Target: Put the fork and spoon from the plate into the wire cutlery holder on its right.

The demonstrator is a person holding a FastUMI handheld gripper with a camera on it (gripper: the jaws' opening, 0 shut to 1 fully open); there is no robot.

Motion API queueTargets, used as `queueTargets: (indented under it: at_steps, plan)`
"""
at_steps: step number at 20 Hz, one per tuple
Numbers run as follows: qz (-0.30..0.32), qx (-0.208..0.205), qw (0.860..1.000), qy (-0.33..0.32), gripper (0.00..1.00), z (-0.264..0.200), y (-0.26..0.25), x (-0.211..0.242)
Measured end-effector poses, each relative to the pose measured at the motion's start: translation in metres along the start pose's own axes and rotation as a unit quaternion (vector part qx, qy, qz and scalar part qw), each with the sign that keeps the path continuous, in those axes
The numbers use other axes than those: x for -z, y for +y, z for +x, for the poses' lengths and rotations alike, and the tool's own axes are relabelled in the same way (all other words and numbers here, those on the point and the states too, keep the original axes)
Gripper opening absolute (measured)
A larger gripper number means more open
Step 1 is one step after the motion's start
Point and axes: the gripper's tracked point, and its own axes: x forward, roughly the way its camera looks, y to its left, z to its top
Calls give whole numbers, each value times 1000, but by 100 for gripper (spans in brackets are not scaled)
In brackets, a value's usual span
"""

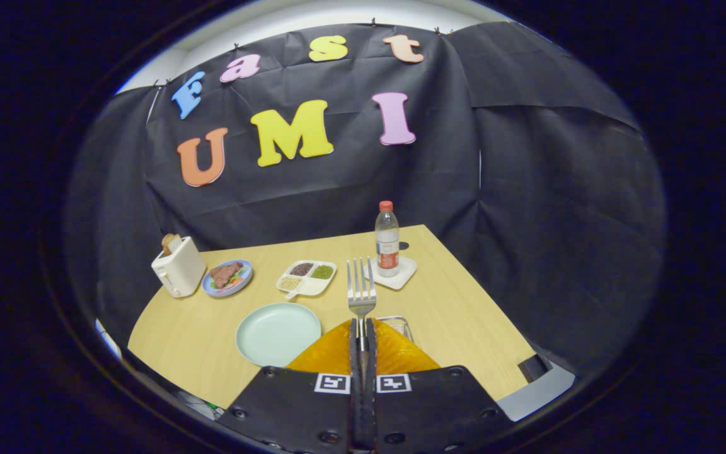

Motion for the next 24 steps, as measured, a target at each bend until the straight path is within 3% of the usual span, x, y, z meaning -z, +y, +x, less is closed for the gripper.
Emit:
queueTargets:
  at_steps: [7,18,24]
  plan:
    - [12,10,999,37,1,32,-33,30]
    - [-1,-10,993,114,2,70,-34,68]
    - [-2,-14,995,98,8,69,-33,55]
